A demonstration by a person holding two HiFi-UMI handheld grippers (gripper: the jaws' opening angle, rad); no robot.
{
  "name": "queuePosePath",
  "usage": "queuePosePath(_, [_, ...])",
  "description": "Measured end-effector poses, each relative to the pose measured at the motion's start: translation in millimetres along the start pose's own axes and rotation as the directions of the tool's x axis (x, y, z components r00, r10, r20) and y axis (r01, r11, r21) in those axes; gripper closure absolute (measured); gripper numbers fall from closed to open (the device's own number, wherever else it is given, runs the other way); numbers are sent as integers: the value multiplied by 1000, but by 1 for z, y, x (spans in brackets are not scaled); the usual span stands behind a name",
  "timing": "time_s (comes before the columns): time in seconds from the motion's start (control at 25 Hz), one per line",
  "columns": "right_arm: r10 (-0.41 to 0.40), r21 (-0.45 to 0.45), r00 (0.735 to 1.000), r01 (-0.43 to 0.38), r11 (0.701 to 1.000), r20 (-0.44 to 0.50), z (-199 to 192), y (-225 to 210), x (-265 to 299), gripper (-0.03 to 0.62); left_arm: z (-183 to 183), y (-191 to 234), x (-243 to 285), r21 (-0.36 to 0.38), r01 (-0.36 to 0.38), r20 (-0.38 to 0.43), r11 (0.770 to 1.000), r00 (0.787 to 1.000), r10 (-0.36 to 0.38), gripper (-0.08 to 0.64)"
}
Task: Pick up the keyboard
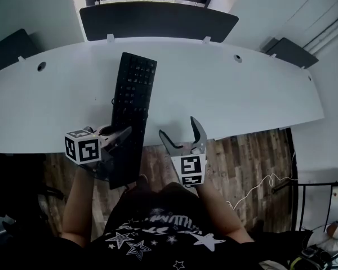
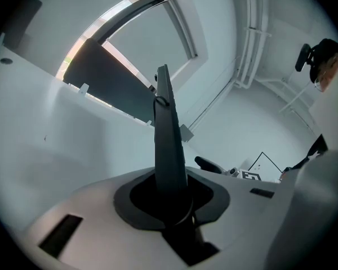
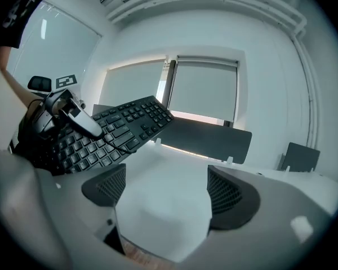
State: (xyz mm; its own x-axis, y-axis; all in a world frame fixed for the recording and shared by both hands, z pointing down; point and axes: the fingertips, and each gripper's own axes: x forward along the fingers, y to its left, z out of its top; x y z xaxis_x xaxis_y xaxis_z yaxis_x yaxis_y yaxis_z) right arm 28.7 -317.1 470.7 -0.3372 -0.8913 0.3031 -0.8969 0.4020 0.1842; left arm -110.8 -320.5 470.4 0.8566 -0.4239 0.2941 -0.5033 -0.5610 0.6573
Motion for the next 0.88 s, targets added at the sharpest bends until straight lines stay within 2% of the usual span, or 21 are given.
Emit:
queuePosePath(0.08, [-6, 22, 1000, 6, 1000, 10, 0, -5, -10, 178, -2, -10, 1, -5, 2, 28, 1000, 1000, -2, 479])
queuePosePath(0.2, [-34, 47, 999, 33, 998, 24, -1, -17, -29, 291, -5, -27, 1, -2, -15, 70, 1000, 997, 15, 479])
queuePosePath(0.24, [-48, 38, 998, 47, 998, 30, -2, -20, -37, 326, -7, -34, 0, -2, -20, 84, 1000, 996, 20, 479])
queuePosePath(0.36, [-80, -36, 995, 82, 996, 60, -4, -27, -64, 370, -16, -57, -5, -7, -38, 133, 999, 990, 39, 479])
queuePosePath(0.48, [-98, -60, 990, 104, 993, 100, -7, -30, -95, 469, -30, -82, -13, -1, -46, 178, 999, 983, 45, 479])
queuePosePath(0.72, [-57, -88, 989, 69, 994, 139, -30, -2, -187, 477, -100, -150, -46, 9, -81, 203, 997, 976, 77, 479])
queuePosePath(0.88, [-50, -73, 991, 59, 996, 125, -41, -9, -201, 488, -112, -164, -40, -7, -78, 204, 997, 976, 77, 479])
